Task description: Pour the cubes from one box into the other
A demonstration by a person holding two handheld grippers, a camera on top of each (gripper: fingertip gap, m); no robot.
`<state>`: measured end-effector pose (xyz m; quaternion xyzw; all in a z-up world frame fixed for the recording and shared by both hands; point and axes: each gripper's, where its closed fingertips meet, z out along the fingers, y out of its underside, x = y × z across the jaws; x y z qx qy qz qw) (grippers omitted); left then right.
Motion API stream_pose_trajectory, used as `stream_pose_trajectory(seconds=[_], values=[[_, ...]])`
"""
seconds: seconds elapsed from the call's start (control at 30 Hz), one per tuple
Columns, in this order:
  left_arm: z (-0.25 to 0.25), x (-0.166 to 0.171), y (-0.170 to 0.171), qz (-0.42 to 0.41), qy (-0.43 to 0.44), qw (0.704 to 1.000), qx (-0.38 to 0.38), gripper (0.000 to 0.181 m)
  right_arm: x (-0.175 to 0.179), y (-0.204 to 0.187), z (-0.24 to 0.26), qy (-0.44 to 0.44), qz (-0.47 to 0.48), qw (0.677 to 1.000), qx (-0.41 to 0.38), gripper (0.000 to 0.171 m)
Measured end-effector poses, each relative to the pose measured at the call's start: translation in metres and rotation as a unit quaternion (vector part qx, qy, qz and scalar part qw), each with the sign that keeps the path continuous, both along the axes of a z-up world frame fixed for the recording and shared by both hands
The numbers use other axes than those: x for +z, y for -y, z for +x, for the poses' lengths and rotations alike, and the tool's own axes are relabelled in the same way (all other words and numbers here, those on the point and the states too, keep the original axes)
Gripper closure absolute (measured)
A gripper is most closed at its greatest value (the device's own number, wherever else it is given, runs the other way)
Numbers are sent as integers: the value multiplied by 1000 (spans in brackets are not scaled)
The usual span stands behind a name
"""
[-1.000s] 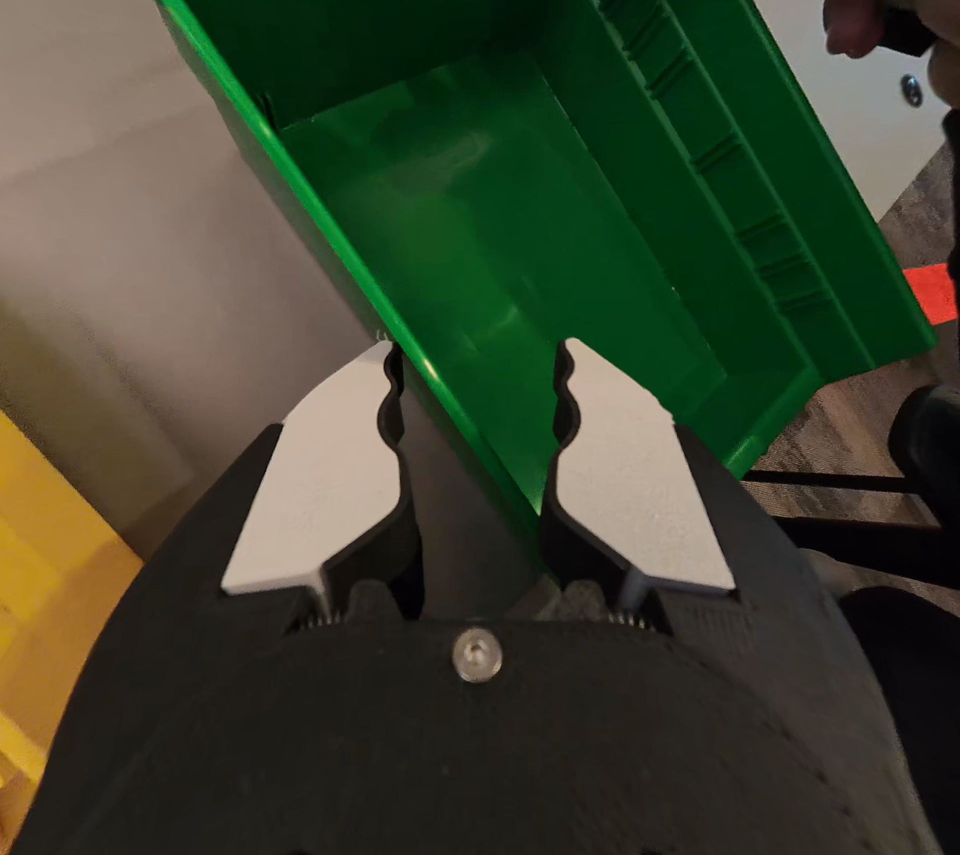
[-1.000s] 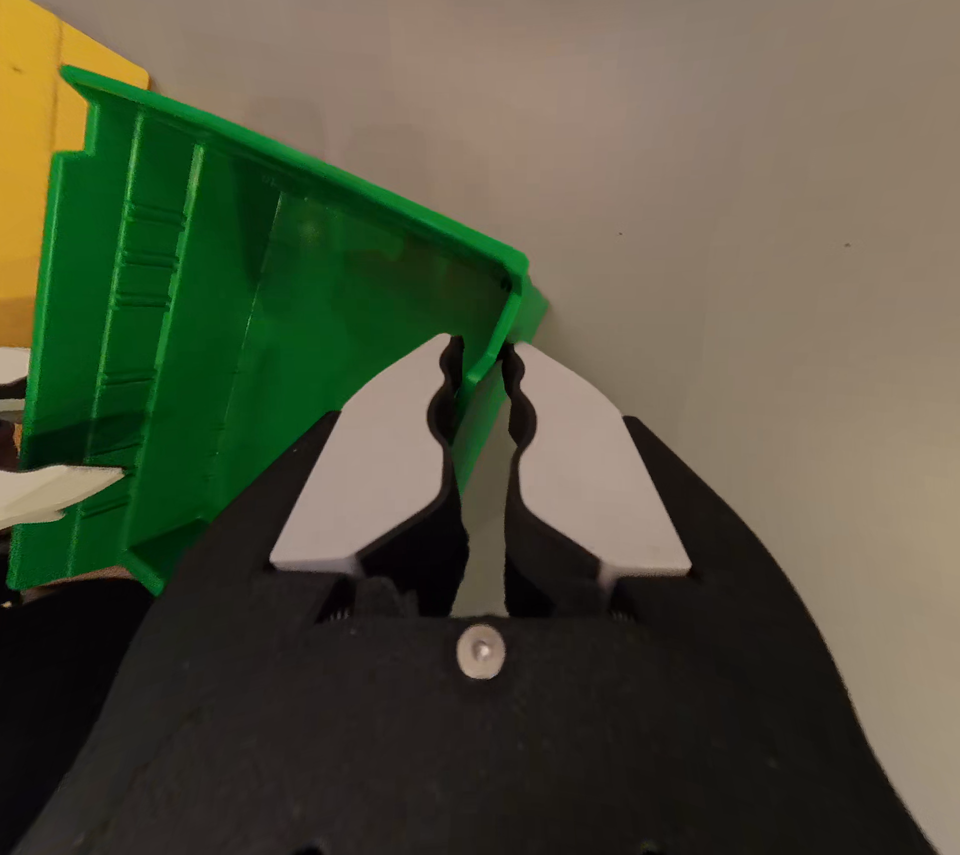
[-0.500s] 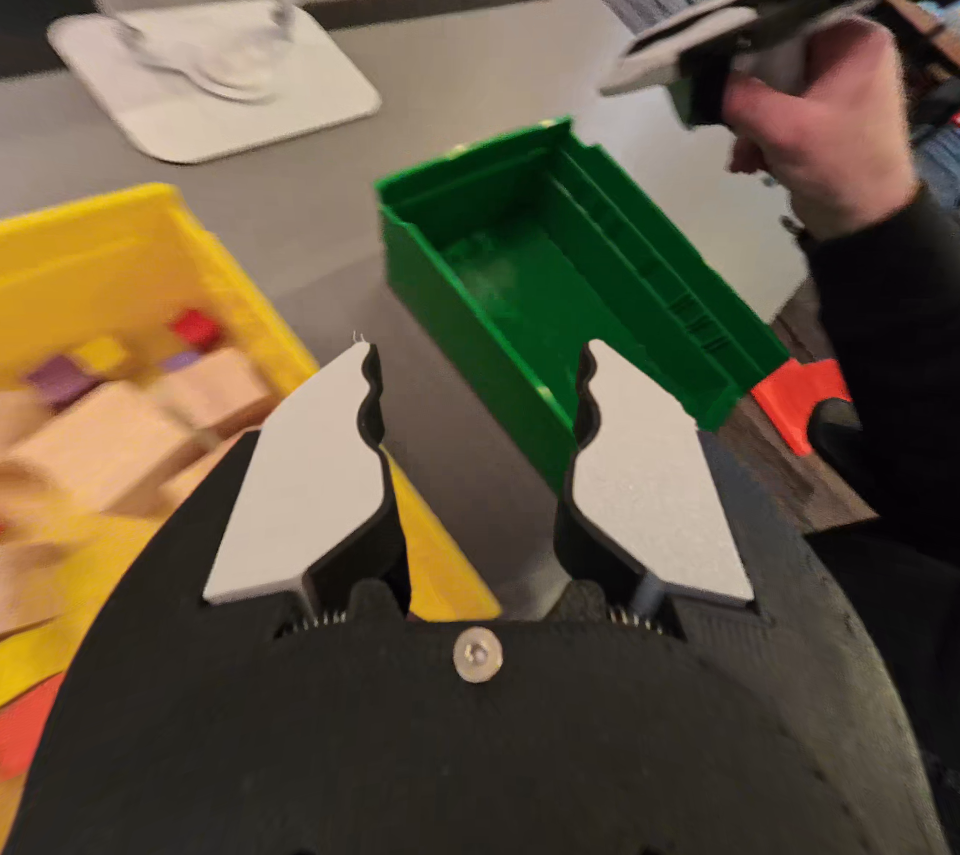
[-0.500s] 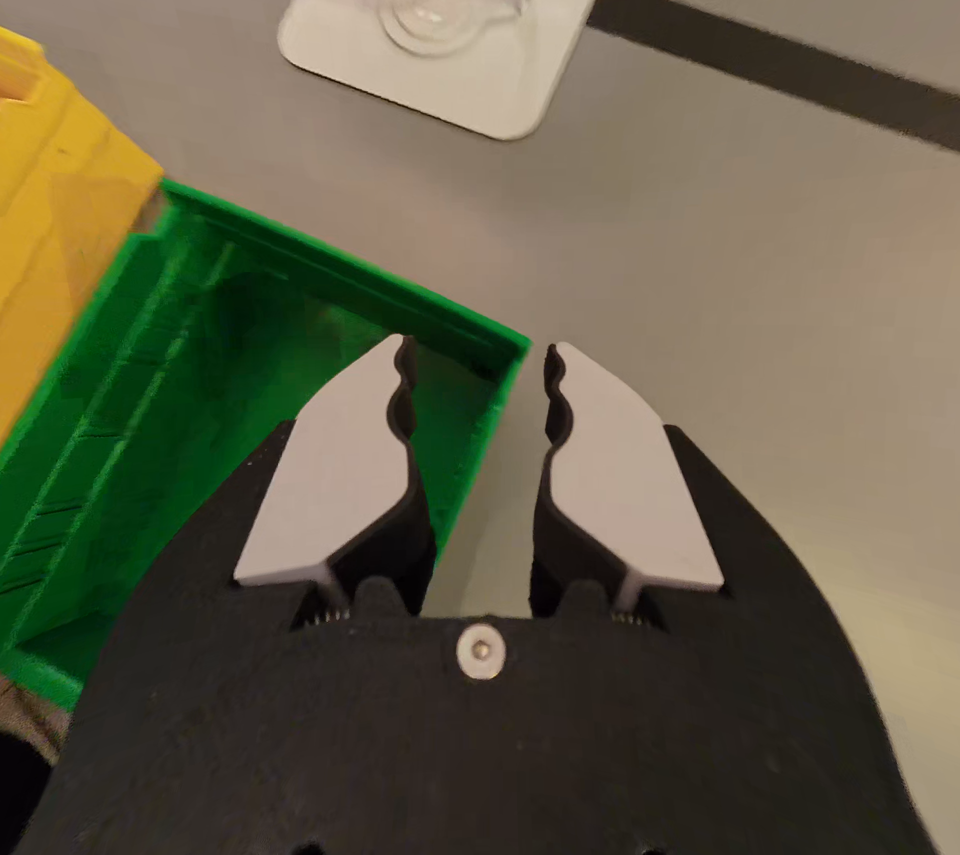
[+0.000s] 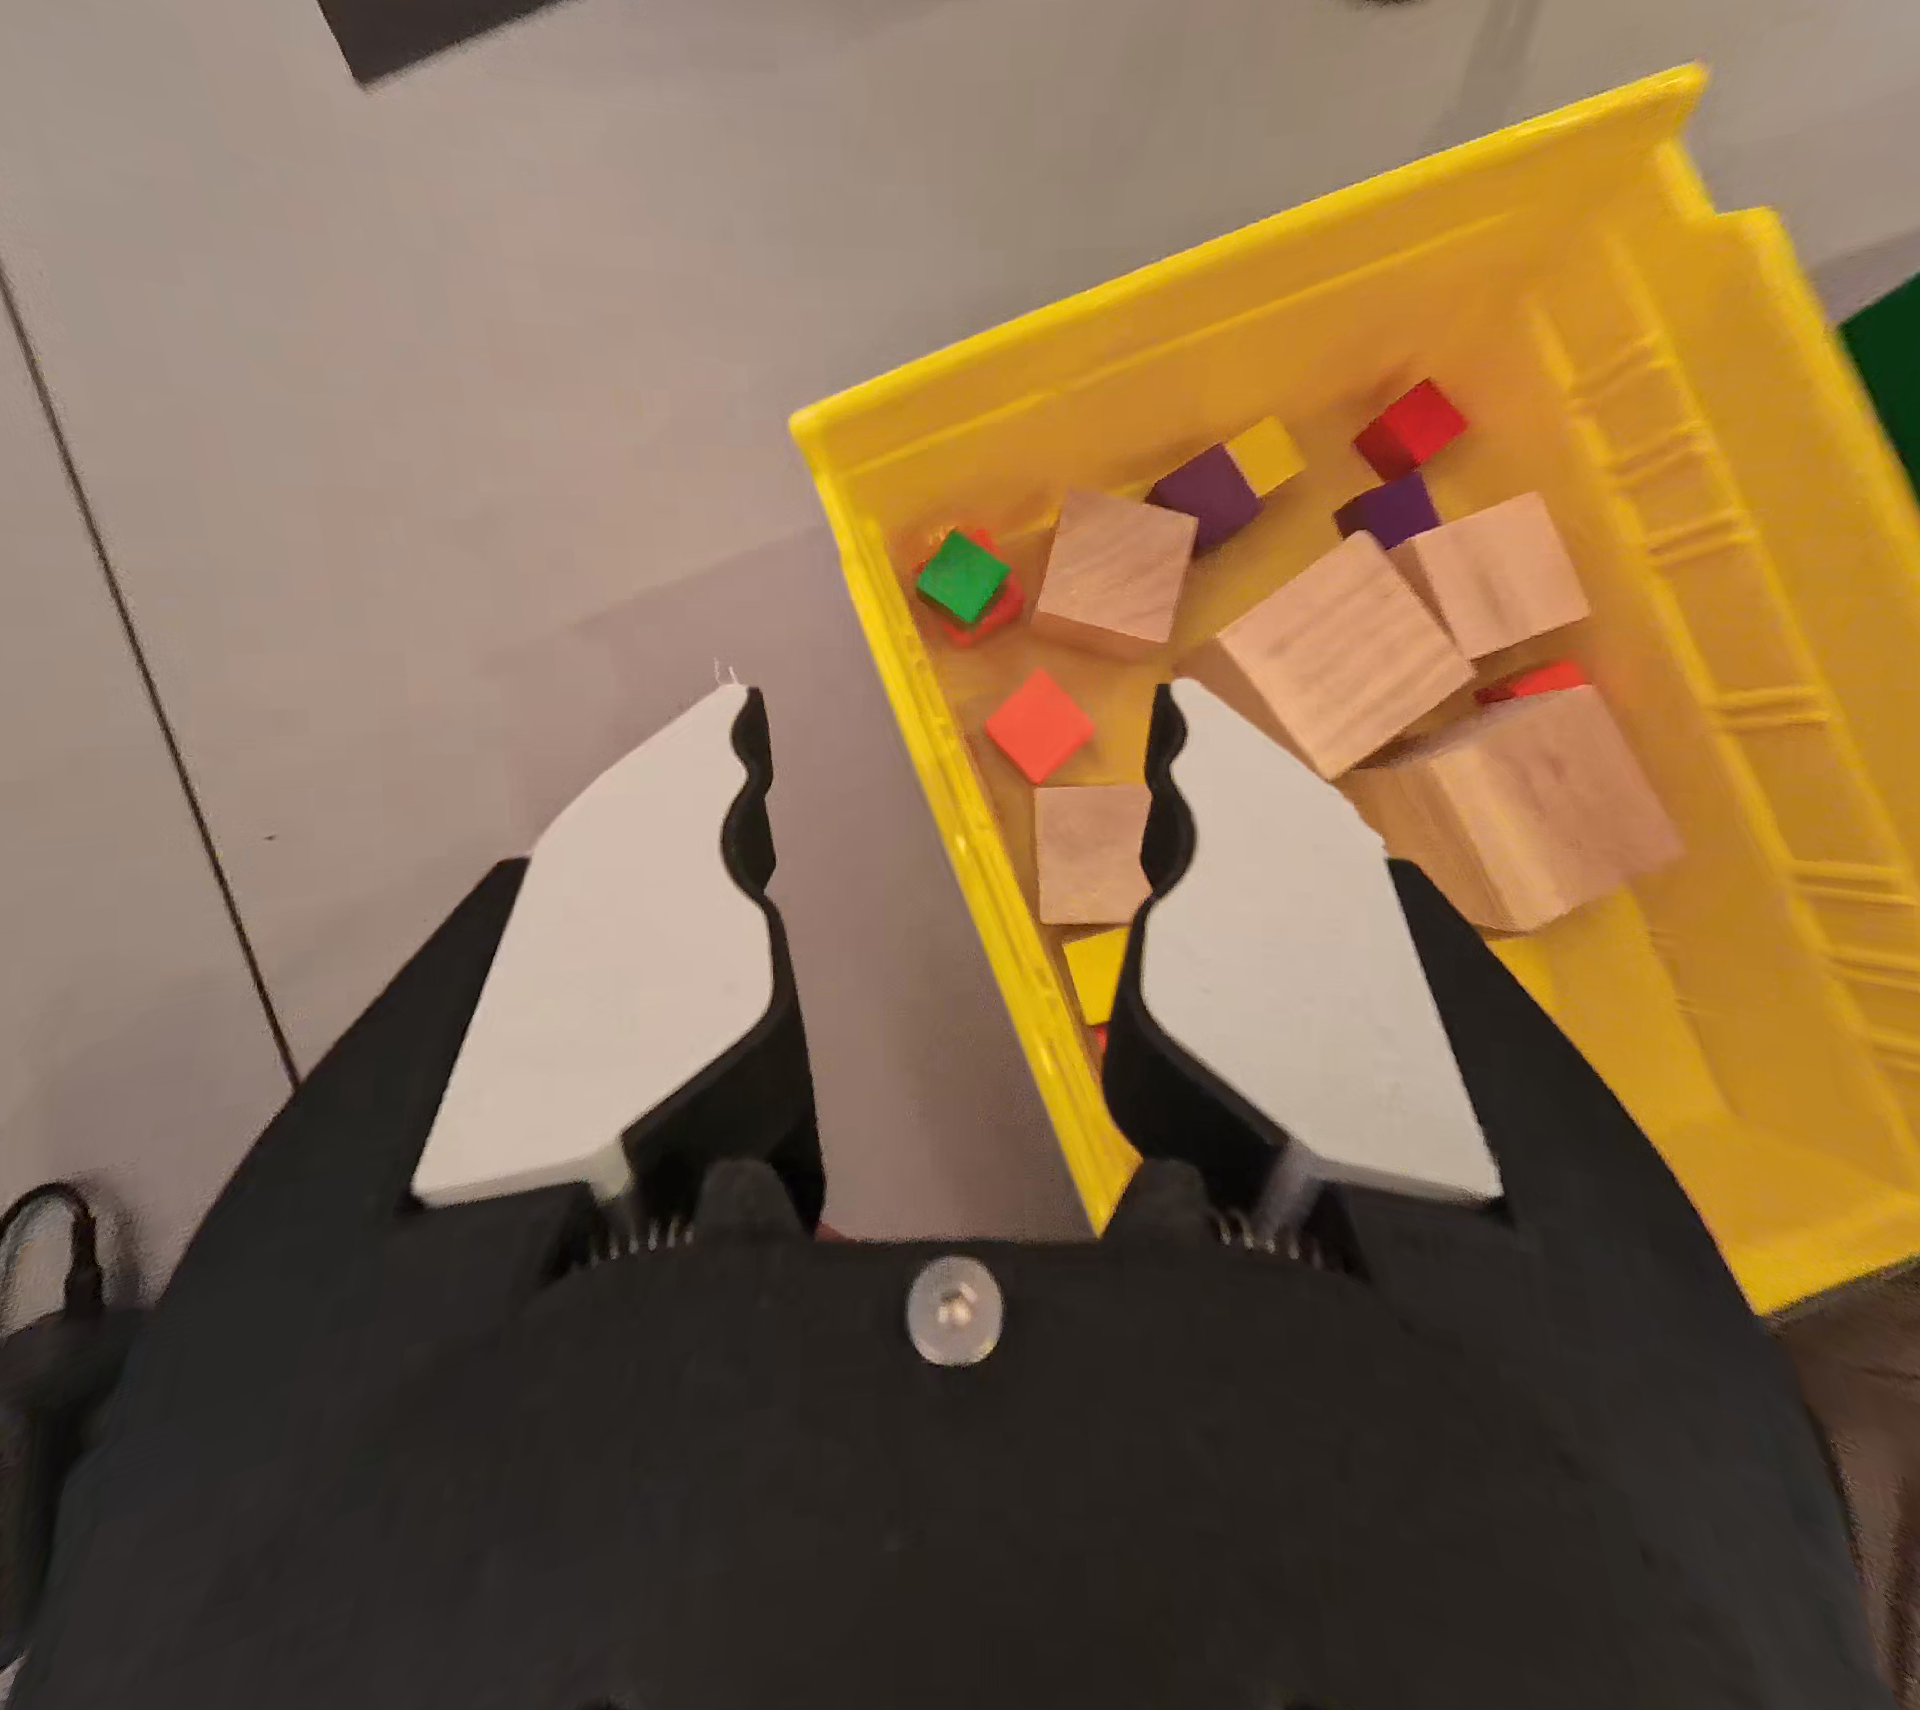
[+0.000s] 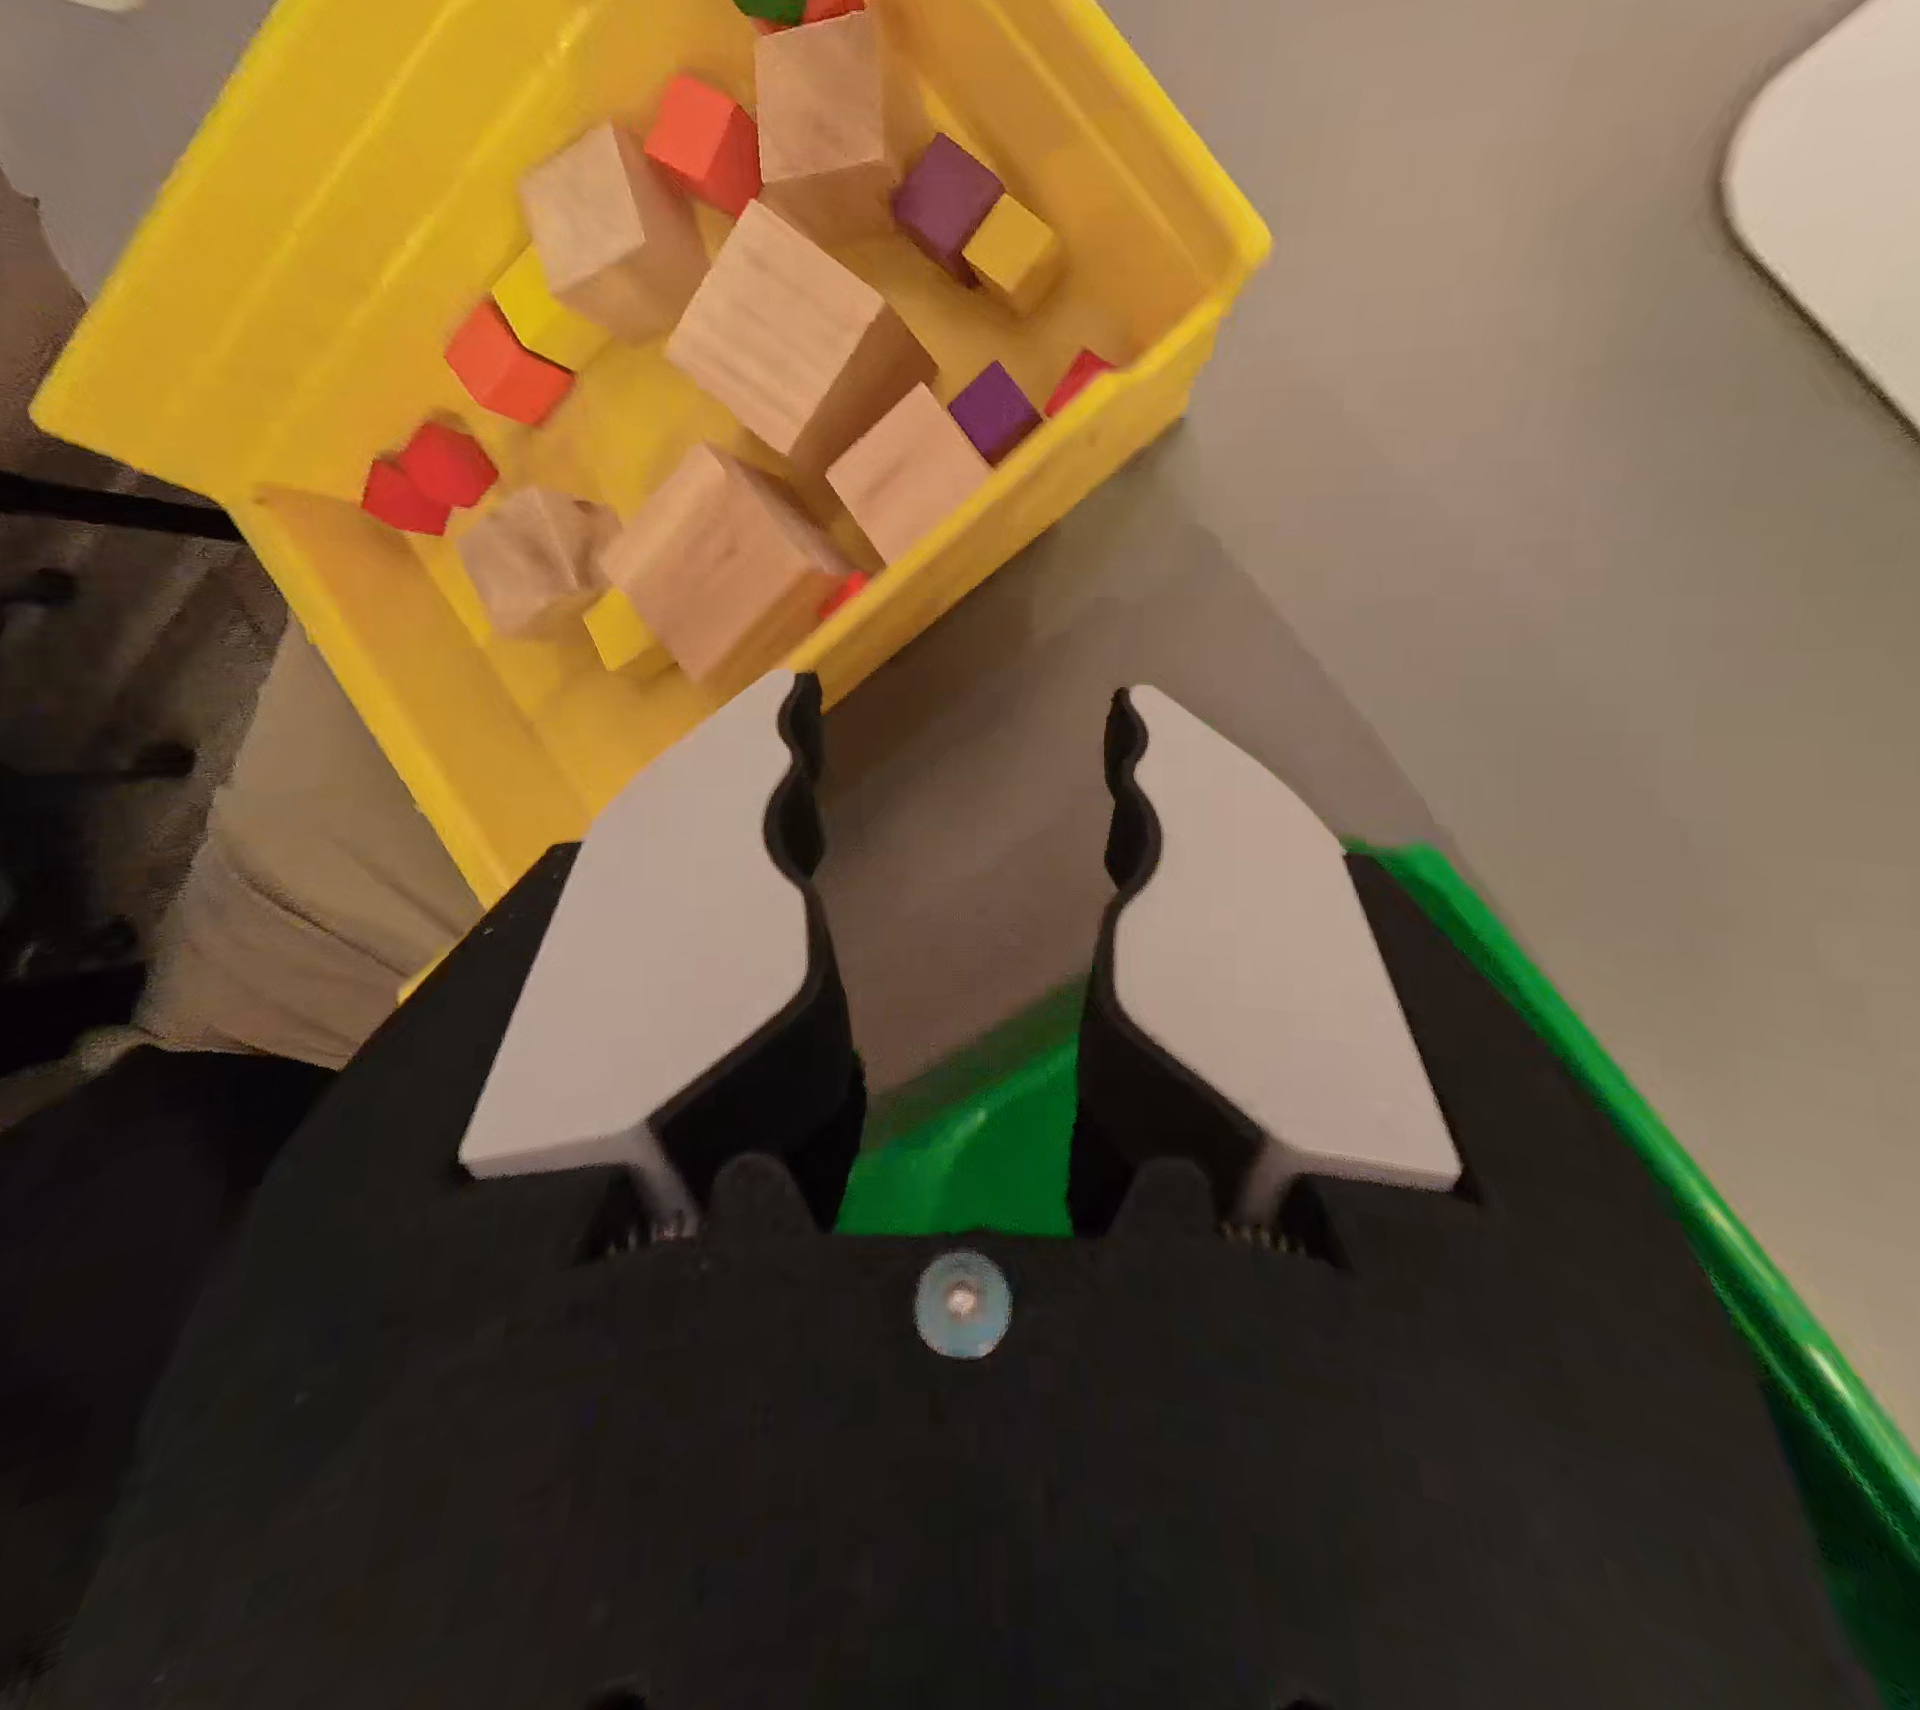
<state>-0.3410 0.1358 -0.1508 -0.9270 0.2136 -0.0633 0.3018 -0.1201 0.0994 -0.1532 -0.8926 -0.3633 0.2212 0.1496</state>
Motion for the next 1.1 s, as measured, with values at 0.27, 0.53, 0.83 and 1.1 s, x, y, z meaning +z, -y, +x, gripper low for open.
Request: stream_pose_trajectory(seconds=[0.27, 0.53, 0.83, 1.1], values=[[-9, -51, -16, -99, -3, 995, 8, 141, -43, -28, -38, 87, -49, 995, 15, 129], [-9, -64, -25, -49, -83, 995, 10, 165, -61, -38, -38, 117, -59, 991, 14, 146], [-11, -63, -29, -7, -124, 992, 23, 163, -60, -44, -37, 106, -47, 993, 7, 156], [-13, -64, -28, -8, -122, 992, 26, 162, -60, -46, -38, 108, -44, 993, 8, 158]])
